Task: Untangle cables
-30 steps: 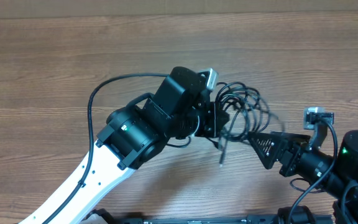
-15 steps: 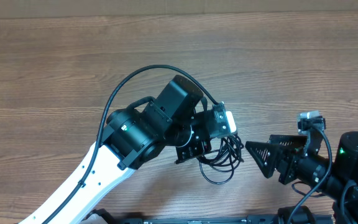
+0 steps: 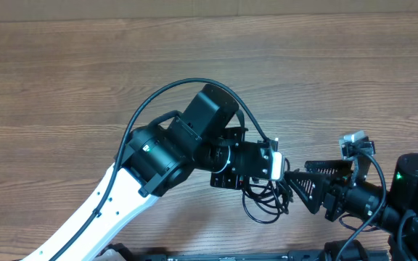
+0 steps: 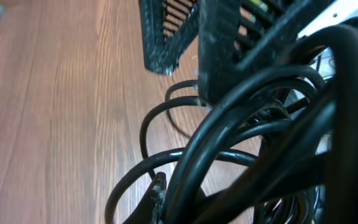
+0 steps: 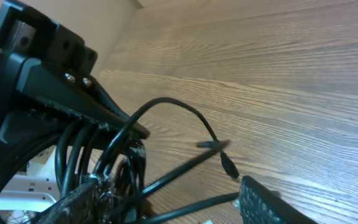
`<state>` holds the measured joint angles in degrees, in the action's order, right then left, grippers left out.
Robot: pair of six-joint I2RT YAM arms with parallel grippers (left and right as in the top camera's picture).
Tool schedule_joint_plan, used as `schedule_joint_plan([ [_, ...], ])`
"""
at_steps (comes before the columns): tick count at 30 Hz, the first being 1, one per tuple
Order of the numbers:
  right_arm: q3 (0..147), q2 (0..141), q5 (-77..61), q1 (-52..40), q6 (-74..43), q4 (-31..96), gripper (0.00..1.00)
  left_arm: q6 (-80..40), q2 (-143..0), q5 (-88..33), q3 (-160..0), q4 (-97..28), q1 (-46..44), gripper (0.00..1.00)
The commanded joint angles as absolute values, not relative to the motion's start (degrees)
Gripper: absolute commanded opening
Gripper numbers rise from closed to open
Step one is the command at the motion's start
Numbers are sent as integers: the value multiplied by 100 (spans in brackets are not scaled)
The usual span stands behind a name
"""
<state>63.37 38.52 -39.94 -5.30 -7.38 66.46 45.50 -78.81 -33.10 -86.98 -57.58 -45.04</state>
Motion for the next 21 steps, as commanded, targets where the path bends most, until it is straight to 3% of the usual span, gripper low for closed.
schedule_joint_plan([
  [1, 6370, 3811, -4128, -550, -672, 6611, 61, 4672, -8071, -3975, -8827, -5673, -4547, 4],
  [8, 6370, 3813, -4053, -550, -672, 6615, 59, 4399, -8263, -4049, -8827, -5485, -4648, 4],
  [21, 6370, 3813, -2781, -550, -720, 7511, 59, 1981, -8141, -3061, -8831, -4722, -4652, 4],
])
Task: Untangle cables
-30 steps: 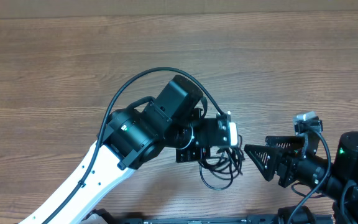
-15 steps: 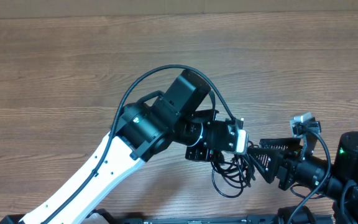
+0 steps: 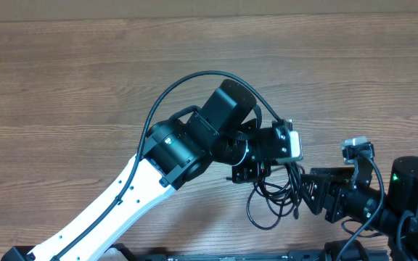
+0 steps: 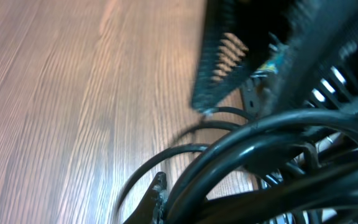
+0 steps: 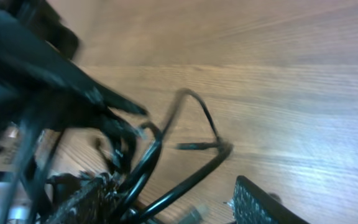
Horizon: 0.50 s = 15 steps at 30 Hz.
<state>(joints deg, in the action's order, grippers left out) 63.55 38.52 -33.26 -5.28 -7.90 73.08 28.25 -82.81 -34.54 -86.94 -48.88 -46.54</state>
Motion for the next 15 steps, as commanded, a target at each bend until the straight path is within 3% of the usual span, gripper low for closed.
schedule_joint_plan([
  [1, 6370, 3813, -2600, -550, -720, 7614, 59, 1857, -8066, -2923, -8829, -4698, -4652, 4],
  [14, 6370, 3813, -1909, -550, -751, 8003, 60, 150, -6932, -311, -8829, -4617, -4652, 4],
  [15, 6370, 3813, -1909, -550, -913, 7985, 67, -156, -6869, 8, -8829, -4685, -4652, 4],
])
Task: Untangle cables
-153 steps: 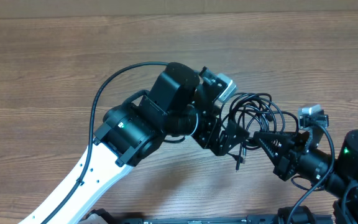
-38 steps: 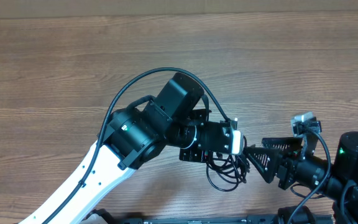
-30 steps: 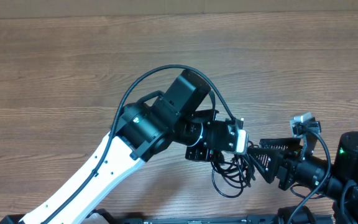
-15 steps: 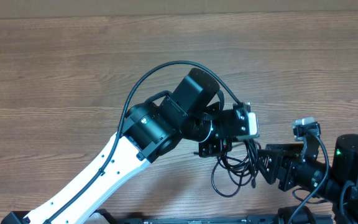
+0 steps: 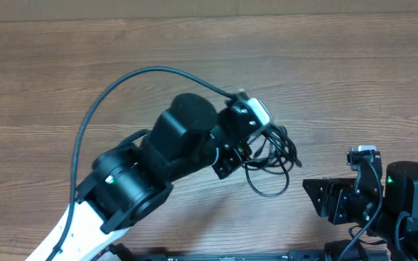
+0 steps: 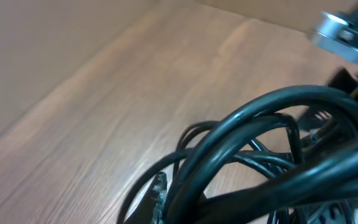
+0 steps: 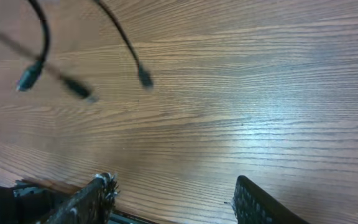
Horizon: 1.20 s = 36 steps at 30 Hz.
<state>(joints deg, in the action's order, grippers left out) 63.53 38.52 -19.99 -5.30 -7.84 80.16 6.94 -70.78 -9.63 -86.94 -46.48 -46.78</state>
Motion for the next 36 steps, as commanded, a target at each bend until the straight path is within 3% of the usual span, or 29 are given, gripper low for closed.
schedule_joint_plan([
  [1, 6370, 3813, -1911, -550, -1238, 7933, 72, -427, -6845, 263, -8829, -4766, -4652, 4],
  [4, 6370, 3811, -2137, -550, -1647, 7719, 86, -718, -6855, 357, -8829, -4849, -4652, 4],
  [7, 6370, 3811, -3017, -550, -1647, 7220, 93, -1009, -6858, 353, -8829, -4897, -4652, 4],
  [12, 6370, 3811, -3922, -550, -1656, 6180, 94, -1350, -6879, -102, -8829, -4912, -4654, 4],
  [20, 6370, 3815, -3970, -550, -1806, 5271, 98, -1546, -7126, -1452, -8829, -4882, -4654, 4],
  [24, 6370, 3931, -3116, -550, -1905, 5376, 100, -1542, -7321, -2073, -8829, -4733, -4654, 4],
  [30, 6370, 4283, -668, -550, -3269, 6077, 100, -1048, -7336, -2379, -8829, -4786, -4654, 4],
  [36, 6370, 4641, -19, -550, -3371, 6473, 100, -113, -7332, -3017, -8829, -4781, -4654, 4],
])
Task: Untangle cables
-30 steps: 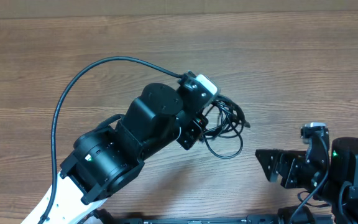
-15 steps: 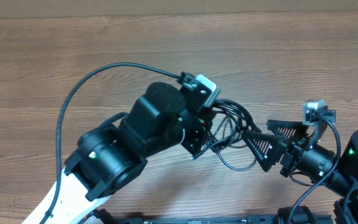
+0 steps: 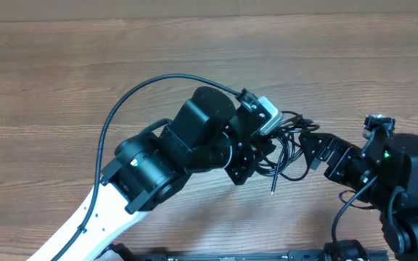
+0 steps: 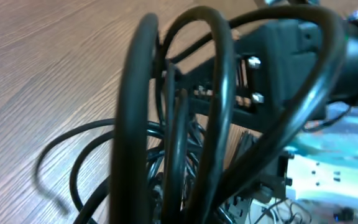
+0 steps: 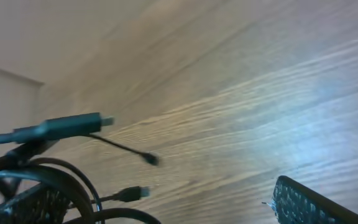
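Observation:
A tangled bundle of black cables (image 3: 287, 142) hangs at the tip of my left gripper (image 3: 258, 151), which is shut on it. One loose end (image 3: 273, 190) dangles toward the table. In the left wrist view thick cable loops (image 4: 166, 118) fill the frame and hide the fingers. My right gripper (image 3: 319, 155) stands open just right of the bundle. In the right wrist view (image 5: 169, 190) nothing lies between its fingers. Cable loops (image 5: 61, 180) and two plug ends (image 5: 132, 194) show at its left.
The wooden table (image 3: 64, 80) stretches left and back. My left arm's white link (image 3: 115, 210) and its own black lead (image 3: 133, 98) cross the front left. The right arm's body (image 3: 405, 170) sits at the right edge.
My right gripper was drawn back near the front edge with only bare table before it. Now it is up beside the bundle's right side, still open. The left gripper holds the bundle slightly further right.
At first both grippers met at the bundle near the front edge, the right fingers either side of some strands. Then the left gripper held the bundle further back, away from the open, empty right gripper. Now the right gripper is beside the bundle again.

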`<state>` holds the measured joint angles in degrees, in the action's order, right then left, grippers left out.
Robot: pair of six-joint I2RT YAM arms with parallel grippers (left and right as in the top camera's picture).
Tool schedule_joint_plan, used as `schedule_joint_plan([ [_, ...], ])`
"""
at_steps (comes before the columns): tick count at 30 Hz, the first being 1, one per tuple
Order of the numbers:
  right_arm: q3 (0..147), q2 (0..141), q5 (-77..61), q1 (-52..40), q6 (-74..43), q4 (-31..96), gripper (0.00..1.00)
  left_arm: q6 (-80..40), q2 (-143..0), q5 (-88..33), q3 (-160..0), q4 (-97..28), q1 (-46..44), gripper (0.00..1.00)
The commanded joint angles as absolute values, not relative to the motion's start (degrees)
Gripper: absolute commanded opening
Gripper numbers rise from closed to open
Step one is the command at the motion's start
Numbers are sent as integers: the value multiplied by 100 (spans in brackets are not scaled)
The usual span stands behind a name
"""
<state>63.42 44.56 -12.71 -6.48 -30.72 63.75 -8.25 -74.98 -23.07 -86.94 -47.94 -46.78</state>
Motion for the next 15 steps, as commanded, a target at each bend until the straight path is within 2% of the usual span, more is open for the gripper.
schedule_joint_plan([
  [1, 6370, 4707, -3, -550, -3369, 6514, 100, 198, -7332, -3380, -8829, -4781, -4654, 4],
  [5, 6370, 4781, 451, -550, -3369, 6702, 100, 504, -7295, -3586, -8829, -4882, -4652, 4],
  [9, 6370, 4781, 751, -550, -3371, 7048, 100, 517, -7100, -2989, -8829, -5207, -4652, 4],
  [13, 6370, 4779, 128, -550, -3284, 7190, 100, 519, -6842, -1997, -8829, -5378, -4652, 4],
  [15, 6370, 4775, -563, -550, -2633, 7190, 100, 526, -6820, -1387, -8829, -5446, -4652, 4],
])
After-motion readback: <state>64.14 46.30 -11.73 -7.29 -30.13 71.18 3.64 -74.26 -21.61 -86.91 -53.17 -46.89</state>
